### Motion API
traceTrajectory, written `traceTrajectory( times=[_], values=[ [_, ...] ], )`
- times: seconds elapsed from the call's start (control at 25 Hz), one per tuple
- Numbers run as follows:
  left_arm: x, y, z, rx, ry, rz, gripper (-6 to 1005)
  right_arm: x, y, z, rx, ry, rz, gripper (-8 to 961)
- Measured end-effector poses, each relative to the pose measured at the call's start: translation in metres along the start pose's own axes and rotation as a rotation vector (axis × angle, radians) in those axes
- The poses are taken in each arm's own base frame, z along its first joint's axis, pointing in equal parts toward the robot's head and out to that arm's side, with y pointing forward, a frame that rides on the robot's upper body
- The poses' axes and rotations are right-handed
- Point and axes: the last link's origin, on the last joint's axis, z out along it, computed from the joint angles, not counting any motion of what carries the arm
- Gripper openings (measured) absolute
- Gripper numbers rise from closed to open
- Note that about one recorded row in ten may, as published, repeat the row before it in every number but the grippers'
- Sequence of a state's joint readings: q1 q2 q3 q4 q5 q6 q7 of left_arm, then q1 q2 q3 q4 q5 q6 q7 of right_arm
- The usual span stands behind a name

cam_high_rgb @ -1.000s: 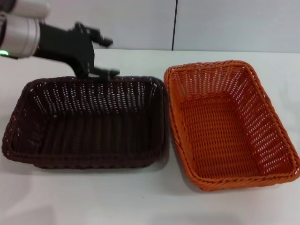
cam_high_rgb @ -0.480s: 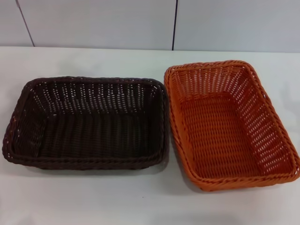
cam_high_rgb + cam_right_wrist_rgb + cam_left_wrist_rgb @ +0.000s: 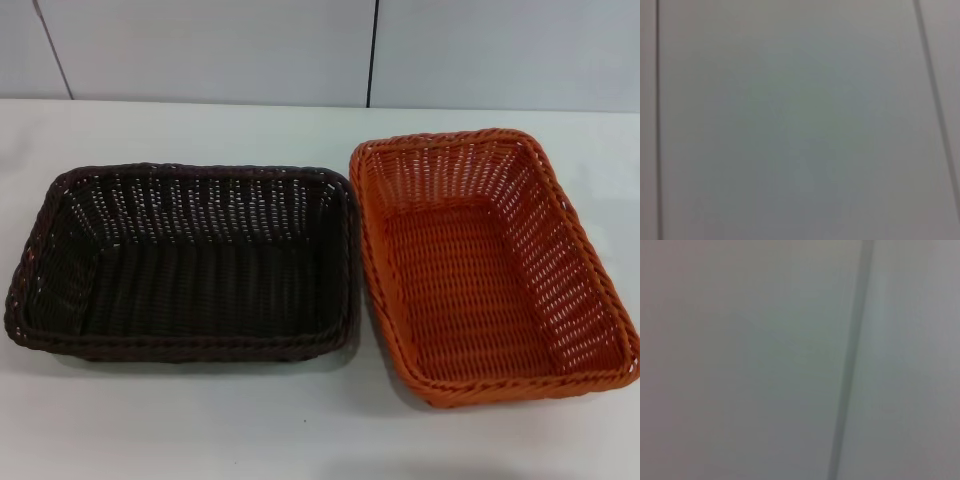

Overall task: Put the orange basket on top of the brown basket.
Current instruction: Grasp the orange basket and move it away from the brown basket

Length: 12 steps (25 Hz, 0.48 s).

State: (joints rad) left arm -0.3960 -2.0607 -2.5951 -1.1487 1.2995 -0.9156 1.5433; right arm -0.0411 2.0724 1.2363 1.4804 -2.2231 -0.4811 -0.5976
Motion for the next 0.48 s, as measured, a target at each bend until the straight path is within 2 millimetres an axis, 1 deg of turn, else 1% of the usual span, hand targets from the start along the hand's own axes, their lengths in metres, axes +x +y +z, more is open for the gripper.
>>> traceTrajectory(
  times=[0.08,0.12,0.16,0.2,0.32,0.36,0.4,0.44,0.48],
  values=[
    [0.0,0.0,0.0,0.0,0.0,0.0,753,-0.002,0.003,0.003,-0.034,0.031,0.004,778],
    [-0.004,-0.015,-0.014,0.071,0.001,-0.031,752,-0.004,0.004,0.004,-0.049,0.044,0.007,778],
    [-0.004,-0.015,-0.014,0.071,0.001,-0.031,752,-0.007,0.006,0.005,-0.066,0.057,0.01,778],
    [-0.011,-0.035,-0.036,0.154,-0.002,-0.07,752,-0.01,0.007,0.006,-0.081,0.068,0.012,778],
    [-0.011,-0.035,-0.036,0.154,-0.002,-0.07,752,-0.018,0.016,0.008,-0.156,0.119,0.026,779],
    [-0.013,-0.043,-0.047,0.184,0.0,-0.087,752,-0.02,0.018,0.008,-0.184,0.145,0.03,779],
    [-0.013,-0.043,-0.047,0.184,0.0,-0.087,751,-0.022,0.02,0.008,-0.205,0.165,0.032,779],
    [-0.017,-0.052,-0.065,0.216,-0.008,-0.103,751,-0.023,0.022,0.008,-0.233,0.194,0.031,779],
    [-0.017,-0.052,-0.065,0.216,-0.008,-0.103,751,-0.025,0.024,0.008,-0.256,0.213,0.028,778]
  ],
)
